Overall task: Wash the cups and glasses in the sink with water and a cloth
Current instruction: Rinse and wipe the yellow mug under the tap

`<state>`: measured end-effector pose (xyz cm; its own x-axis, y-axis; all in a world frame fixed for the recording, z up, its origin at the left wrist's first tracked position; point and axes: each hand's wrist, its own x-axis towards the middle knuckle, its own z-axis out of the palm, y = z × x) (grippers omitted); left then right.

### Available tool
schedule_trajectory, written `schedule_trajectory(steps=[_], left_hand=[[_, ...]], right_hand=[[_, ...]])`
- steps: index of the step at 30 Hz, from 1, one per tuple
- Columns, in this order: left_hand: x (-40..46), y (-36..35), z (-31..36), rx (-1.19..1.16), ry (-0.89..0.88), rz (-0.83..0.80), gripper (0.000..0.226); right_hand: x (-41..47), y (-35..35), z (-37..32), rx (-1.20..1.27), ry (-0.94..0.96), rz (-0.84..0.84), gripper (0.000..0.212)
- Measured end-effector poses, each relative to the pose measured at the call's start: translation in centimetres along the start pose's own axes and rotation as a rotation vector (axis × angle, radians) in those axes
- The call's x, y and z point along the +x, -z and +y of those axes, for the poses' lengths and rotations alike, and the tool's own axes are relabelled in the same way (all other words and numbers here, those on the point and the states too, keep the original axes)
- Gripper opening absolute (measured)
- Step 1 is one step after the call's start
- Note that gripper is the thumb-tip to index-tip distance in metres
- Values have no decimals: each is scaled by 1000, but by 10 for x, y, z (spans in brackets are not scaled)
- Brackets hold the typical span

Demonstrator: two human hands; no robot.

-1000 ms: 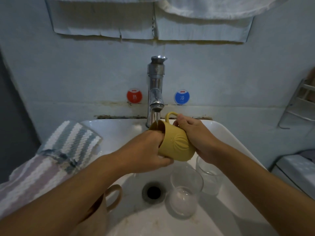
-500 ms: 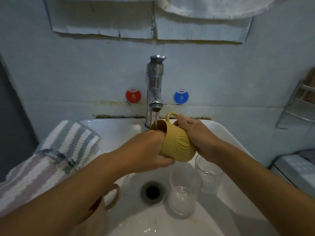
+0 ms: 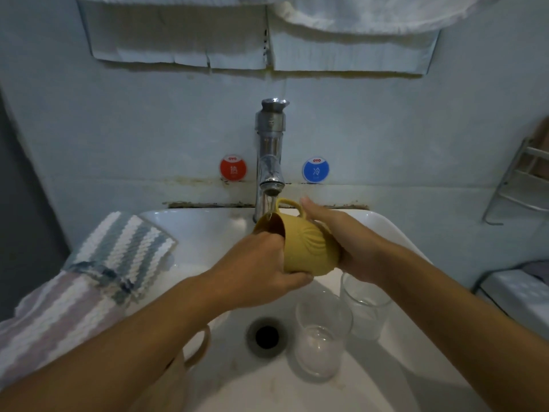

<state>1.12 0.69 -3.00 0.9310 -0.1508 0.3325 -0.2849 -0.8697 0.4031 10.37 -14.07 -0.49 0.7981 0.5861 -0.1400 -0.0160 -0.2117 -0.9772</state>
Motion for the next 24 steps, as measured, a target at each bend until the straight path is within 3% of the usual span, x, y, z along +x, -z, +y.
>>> schedule_trajectory(steps=[4,8,14,24], left_hand=[[-3,6,0,33,-10,-87,67],[-6,12,5,290,-140,-137,83],[-1,13,7,329,-182,-34,66],[-1,6,-7,228,-156,30,71]], right_hand=[[4,-4,3,-67,15,36,46],[4,3,-1,-25,41,55,37],[1,6,-5,-3,-5,22,37],[-4,3,-4,84,-139,4,35]])
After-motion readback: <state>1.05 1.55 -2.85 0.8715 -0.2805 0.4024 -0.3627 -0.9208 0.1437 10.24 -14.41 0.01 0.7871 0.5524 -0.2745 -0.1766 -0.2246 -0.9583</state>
